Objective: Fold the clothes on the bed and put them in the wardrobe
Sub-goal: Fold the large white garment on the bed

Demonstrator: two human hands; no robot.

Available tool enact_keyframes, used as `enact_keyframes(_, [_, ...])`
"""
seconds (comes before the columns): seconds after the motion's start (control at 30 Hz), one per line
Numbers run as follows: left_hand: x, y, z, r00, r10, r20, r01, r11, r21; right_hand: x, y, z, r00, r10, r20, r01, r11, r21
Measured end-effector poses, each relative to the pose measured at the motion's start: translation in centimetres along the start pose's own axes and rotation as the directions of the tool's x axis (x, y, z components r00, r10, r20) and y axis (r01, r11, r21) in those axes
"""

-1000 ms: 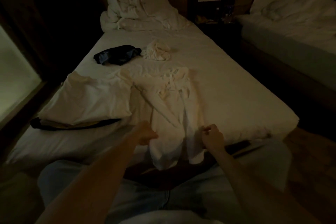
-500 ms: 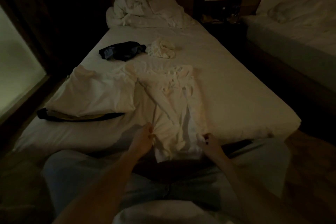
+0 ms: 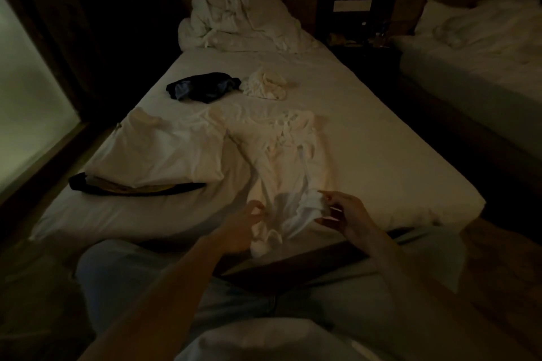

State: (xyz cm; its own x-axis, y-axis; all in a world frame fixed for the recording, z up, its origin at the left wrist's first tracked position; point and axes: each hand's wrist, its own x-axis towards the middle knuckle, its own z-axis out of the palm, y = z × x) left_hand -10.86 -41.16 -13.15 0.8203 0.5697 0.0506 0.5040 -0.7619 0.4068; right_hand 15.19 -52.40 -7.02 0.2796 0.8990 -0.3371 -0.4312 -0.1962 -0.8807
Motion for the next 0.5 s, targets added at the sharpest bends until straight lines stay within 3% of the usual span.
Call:
enact_keyframes(0.1, [-0.1, 0.6, 0.3, 0.99, -0.125, 0.066, 0.104, 0.958, 0.267, 0.1, 0.0, -0.5, 0.998, -0.055, -0.019, 0.054, 0.997, -0.059])
enact_keyframes(0.2, [0.3, 2.1, 0.1, 0.983, -0.182, -0.002, 0.164, 0.879, 0.448, 0.3, 0.1, -0.8, 0.987, -0.158, -0.037, 0.143, 0.953, -0.267])
enact_keyframes(0.33, [1.7, 3.0, -1.1, 0.977, -0.194, -0.088, 0.213, 0.866, 0.452, 1.2, -0.2, -1.0, 0.953, -0.293, -0.076, 0.233, 0.869, -0.436])
enact_keyframes(0.5, [2.9, 2.1, -3.0, 0.906, -0.354, -0.231, 0.403, 0.889, 0.217, 2.2, -2.3, 0.0, 0.882, -0.466, -0.074, 0.32, 0.705, -0.634])
